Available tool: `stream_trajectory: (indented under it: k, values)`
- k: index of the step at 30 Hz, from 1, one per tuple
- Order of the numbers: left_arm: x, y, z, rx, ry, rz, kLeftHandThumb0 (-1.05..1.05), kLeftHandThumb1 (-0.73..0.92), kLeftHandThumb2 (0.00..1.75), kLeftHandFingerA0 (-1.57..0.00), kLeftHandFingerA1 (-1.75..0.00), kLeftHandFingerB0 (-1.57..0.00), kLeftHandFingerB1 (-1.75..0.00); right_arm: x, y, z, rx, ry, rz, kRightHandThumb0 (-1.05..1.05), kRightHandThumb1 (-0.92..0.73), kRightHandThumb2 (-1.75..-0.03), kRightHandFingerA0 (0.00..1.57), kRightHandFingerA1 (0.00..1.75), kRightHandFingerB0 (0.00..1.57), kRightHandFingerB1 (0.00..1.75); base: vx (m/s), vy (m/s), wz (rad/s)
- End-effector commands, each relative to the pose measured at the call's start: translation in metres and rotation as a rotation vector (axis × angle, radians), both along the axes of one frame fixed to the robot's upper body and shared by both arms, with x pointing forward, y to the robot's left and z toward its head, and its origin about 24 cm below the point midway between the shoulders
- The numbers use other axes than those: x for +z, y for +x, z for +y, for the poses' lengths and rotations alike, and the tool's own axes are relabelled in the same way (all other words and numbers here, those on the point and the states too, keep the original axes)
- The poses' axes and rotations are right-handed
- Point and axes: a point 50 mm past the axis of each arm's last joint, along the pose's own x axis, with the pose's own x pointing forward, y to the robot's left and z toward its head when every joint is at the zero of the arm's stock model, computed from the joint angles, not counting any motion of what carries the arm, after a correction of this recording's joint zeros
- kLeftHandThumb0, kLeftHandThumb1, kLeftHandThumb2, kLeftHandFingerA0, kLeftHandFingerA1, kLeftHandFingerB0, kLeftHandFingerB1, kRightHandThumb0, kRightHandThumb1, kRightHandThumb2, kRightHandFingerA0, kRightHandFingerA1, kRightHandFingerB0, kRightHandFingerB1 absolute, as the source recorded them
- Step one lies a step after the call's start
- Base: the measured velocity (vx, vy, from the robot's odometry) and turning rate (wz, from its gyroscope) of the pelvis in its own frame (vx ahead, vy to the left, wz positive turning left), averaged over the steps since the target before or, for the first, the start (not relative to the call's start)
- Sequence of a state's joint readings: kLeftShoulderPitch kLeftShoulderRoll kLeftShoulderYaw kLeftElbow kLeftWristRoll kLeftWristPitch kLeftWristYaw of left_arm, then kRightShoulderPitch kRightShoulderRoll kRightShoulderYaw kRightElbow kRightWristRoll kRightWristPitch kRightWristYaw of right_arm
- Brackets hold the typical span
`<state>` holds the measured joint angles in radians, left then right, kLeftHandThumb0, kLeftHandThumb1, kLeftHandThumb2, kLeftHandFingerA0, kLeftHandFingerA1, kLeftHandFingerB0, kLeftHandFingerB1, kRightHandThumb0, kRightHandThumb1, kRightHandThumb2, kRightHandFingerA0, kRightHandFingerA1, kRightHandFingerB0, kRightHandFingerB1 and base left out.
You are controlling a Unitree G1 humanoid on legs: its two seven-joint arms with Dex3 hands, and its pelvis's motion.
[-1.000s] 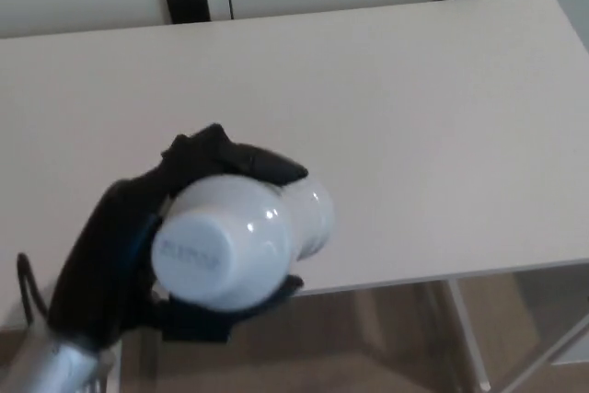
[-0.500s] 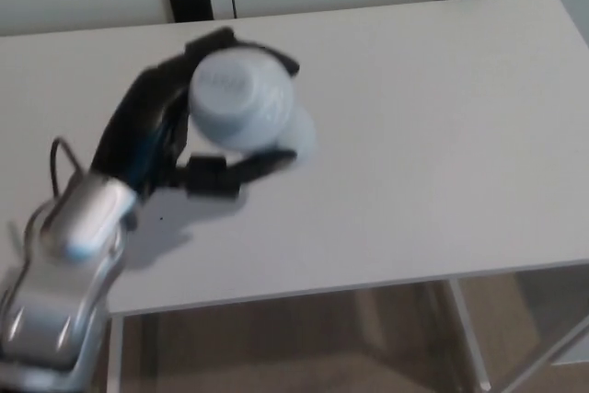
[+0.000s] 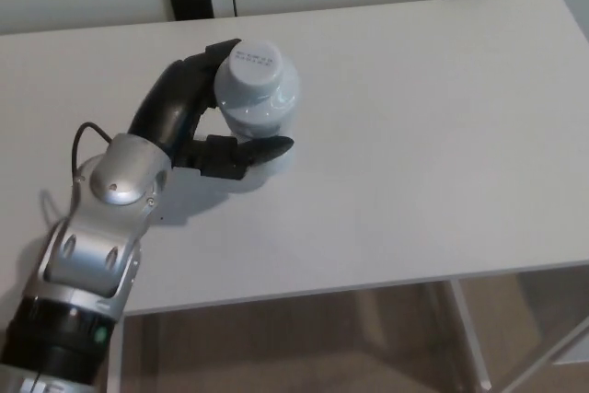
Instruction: The robot picks up a bottle from a person using its left hand and walk towards the table in frontand put the bottle on the table.
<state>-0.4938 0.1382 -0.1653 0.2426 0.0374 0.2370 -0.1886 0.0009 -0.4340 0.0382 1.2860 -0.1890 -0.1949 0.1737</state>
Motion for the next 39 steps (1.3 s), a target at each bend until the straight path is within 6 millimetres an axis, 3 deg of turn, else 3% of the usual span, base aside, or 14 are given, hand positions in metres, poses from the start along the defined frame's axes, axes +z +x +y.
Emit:
stream_trajectory:
  k: [1,8,9,10,11,12,13,14,18,21,22,24,28,39]
  values:
    - [0.005,0.008,0.001,0.006,0.089,-0.01,-0.21,0.8,0.63,-1.01,-1.33,-0.84,-0.82,0.005,-0.001,-0.008,-0.009,-0.004,-0.006,-0.32,-0.73,-0.61,0.66,0.46,0.52,0.4,0.0,0.0,0.0]
    - [-0.005,0.001,-0.001,-0.034,0.106,0.018,-0.19,0.79,0.63,-1.08,-1.19,-0.81,-0.56,0.003,0.0,-0.006,-0.01,-0.015,0.013,-0.33,-0.73,-0.6,0.67,0.47,0.52,0.39,0.0,0.0,0.0]
    - [-0.006,-0.001,-0.002,-0.032,0.117,0.018,-0.44,0.64,0.59,-0.54,-0.51,-0.29,-0.3,0.003,0.0,-0.006,-0.008,-0.013,0.011,-0.31,-0.72,-0.6,0.67,0.47,0.51,0.4,0.0,0.0,0.0]
    - [-0.008,-0.002,-0.002,-0.03,0.129,0.018,-0.44,0.64,0.59,-0.54,-0.51,-0.29,-0.3,0.003,0.0,-0.005,-0.007,-0.01,0.009,-0.31,-0.72,-0.6,0.67,0.47,0.51,0.4,0.0,0.0,0.0]
    - [-0.01,-0.006,-0.003,-0.034,0.135,0.025,-0.58,0.42,0.79,-0.01,-0.39,0.0,-0.24,0.003,-0.001,-0.005,-0.003,-0.005,0.011,-0.32,-0.72,-0.6,0.66,0.46,0.51,0.4,0.0,0.0,0.0]
    - [-0.01,-0.007,-0.003,-0.036,0.137,0.027,-0.58,0.42,0.79,-0.01,-0.39,0.0,-0.24,0.003,-0.002,-0.005,-0.001,-0.004,0.012,-0.32,-0.72,-0.6,0.66,0.46,0.51,0.4,0.0,0.0,0.0]
    - [-0.01,-0.007,-0.004,-0.022,0.121,0.008,-0.75,0.47,0.79,0.0,0.0,0.0,0.0,0.004,0.0,-0.006,-0.002,-0.007,0.012,-0.32,-0.72,-0.61,0.65,0.46,0.52,0.4,0.0,0.0,0.0]
    - [-0.009,-0.007,-0.004,-0.016,0.119,0.001,-0.74,0.55,0.57,0.0,0.0,0.0,0.0,0.004,0.001,-0.006,-0.006,-0.005,0.009,-0.33,-0.72,-0.6,0.66,0.46,0.52,0.4,0.0,0.0,0.0]
    - [-0.004,-0.004,-0.004,0.011,0.134,-0.049,-0.83,0.47,0.82,0.0,0.0,0.0,-0.01,0.006,0.006,-0.006,0.011,-0.004,-0.007,-0.32,-0.73,-0.61,0.67,0.46,0.52,0.4,0.0,0.0,0.0]
    - [-0.002,-0.004,-0.004,0.012,0.123,-0.057,-0.81,0.57,0.58,0.0,0.0,0.0,0.0,0.007,0.008,-0.007,0.022,-0.01,-0.008,-0.31,-0.73,-0.62,0.64,0.46,0.5,0.4,0.0,0.0,0.0]
    - [-0.003,-0.005,-0.004,0.011,0.125,-0.054,-0.85,0.49,0.87,0.0,-0.02,0.0,0.0,0.007,0.007,-0.007,0.016,-0.007,-0.01,-0.31,-0.73,-0.62,0.63,0.46,0.5,0.4,0.0,0.0,0.0]
    - [-0.004,-0.006,-0.002,0.009,0.103,-0.039,-0.83,0.56,0.57,0.0,0.0,0.0,0.0,0.005,0.005,-0.006,0.006,-0.01,0.004,-0.32,-0.72,-0.61,0.63,0.45,0.5,0.39,0.0,0.0,0.0]
    - [-0.005,-0.005,0.008,0.018,0.124,-0.032,-0.79,0.54,0.57,0.0,0.0,0.0,0.0,0.003,0.004,-0.004,0.0,-0.011,-0.002,-0.38,-0.62,-0.81,0.6,0.57,0.48,0.51,0.0,0.0,0.0]
    - [0.013,-0.012,0.043,0.021,0.132,-0.028,-0.8,0.44,0.76,0.0,0.0,0.0,0.0,0.004,0.004,-0.004,0.009,-0.001,0.004,-0.3,-0.72,-0.62,0.65,0.46,0.51,0.4,0.0,0.0,0.0]
